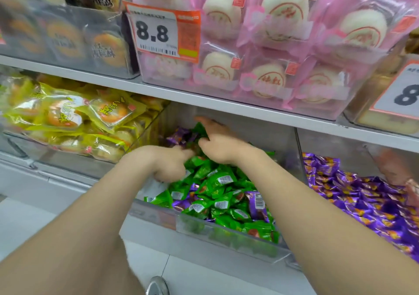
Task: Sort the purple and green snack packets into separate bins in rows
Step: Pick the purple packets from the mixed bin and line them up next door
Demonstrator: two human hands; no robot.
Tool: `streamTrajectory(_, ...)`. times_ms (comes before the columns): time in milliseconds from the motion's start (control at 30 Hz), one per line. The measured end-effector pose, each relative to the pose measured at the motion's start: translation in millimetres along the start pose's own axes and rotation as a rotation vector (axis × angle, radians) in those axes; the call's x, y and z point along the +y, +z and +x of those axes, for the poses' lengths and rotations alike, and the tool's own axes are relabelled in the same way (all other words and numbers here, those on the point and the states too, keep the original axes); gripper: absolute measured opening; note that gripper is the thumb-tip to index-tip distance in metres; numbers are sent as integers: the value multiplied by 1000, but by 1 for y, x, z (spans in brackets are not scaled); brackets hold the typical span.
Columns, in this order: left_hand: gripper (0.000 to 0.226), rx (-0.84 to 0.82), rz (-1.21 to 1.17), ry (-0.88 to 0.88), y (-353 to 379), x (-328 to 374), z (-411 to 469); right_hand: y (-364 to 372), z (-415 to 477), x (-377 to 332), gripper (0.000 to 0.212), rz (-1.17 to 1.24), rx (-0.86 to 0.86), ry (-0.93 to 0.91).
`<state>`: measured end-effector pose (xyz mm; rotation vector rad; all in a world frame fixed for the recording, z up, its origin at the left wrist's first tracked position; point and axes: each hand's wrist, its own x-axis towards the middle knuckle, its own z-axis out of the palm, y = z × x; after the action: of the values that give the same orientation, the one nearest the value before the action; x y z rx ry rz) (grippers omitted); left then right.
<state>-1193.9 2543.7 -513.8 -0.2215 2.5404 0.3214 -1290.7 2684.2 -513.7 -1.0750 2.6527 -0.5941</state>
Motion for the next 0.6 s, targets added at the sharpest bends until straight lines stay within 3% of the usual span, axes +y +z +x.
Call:
streamTrajectory(67, 76, -77, 72, -18, 6, -1, -11, 15, 9, 8, 65, -139, -84, -7)
streamTrajectory(167, 63, -49, 54, -2, 9, -5, -21, 19, 10, 16, 63, -364, -88, -12)
streamTrajectory(333, 9, 320, -45, -80, 3, -3, -11, 1, -6, 12, 45, -489, -200, 93)
streamTrajectory(467, 48, 471, -104, -63, -4, -5, 17, -14, -21, 5, 26, -615, -199, 214)
streamTrajectory(600, 80, 445, -197, 17, 1, -14, 47, -13, -23, 2, 27, -563, 45, 162)
